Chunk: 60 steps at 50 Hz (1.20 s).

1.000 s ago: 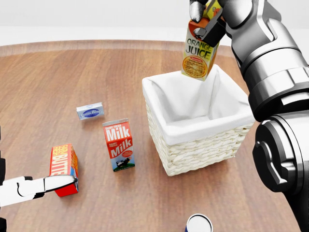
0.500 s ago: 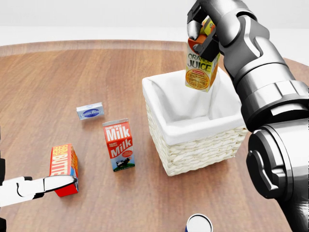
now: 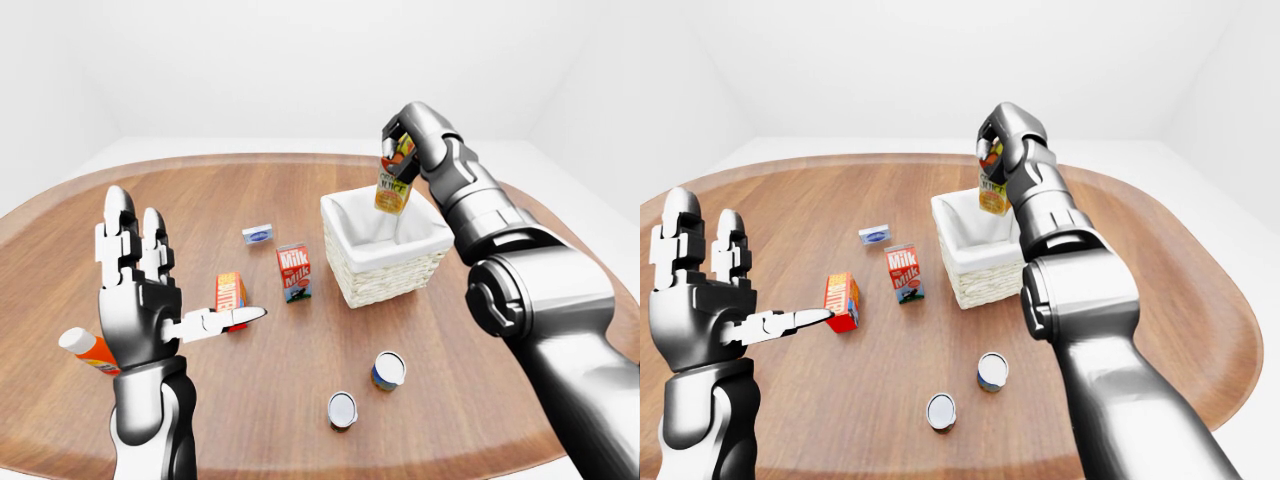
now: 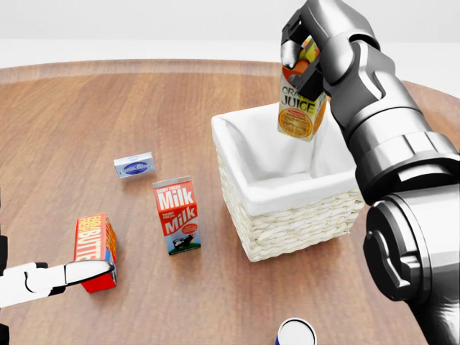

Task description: Pick up the orange juice, and put it in the basket.

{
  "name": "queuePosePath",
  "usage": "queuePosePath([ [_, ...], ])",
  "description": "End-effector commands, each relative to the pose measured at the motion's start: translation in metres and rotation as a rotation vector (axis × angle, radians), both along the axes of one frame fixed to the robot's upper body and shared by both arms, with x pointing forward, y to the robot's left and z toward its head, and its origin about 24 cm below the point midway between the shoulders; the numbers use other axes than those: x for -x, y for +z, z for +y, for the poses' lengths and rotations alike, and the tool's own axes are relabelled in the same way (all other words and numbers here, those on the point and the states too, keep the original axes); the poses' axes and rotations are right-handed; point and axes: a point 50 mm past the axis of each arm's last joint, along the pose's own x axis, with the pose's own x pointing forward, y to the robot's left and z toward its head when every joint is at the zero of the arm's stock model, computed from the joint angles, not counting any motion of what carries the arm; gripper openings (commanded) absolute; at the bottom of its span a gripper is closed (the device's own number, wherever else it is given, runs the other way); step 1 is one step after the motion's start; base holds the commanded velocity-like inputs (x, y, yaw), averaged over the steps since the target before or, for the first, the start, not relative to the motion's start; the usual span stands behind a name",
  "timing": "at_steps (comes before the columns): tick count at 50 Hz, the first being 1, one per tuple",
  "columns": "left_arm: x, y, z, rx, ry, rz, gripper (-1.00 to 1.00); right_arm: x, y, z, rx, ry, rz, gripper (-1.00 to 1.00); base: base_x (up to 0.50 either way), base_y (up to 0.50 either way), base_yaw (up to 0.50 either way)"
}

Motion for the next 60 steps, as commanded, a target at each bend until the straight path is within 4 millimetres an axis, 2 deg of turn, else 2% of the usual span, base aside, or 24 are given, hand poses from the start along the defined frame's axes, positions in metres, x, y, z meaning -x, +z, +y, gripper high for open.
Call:
queuePosePath([
  [1,0.000,0.000,0.000,0.000,0.001,-0.001,1.00,0.000,0.006,-0.001,-0.032,-0.021,-0.066,-1.00,0.04,0.00,-0.02],
  [13,0.000,0.000,0.000,0.000,0.001,0.000,1.00,0.001,0.005,0.001,-0.030,-0.022,-0.081,-1.00,0.04,0.00,-0.02],
  [36,0.000,0.000,0.001,0.004,0.002,-0.001,1.00,0.000,-0.016,0.006,-0.003,-0.008,-0.029,-1.00,0.04,0.00,-0.02],
  [60,-0.001,0.000,0.001,0.007,0.004,0.001,1.00,0.001,-0.027,0.010,-0.023,-0.005,-0.043,-1.00,0.05,0.00,-0.03],
])
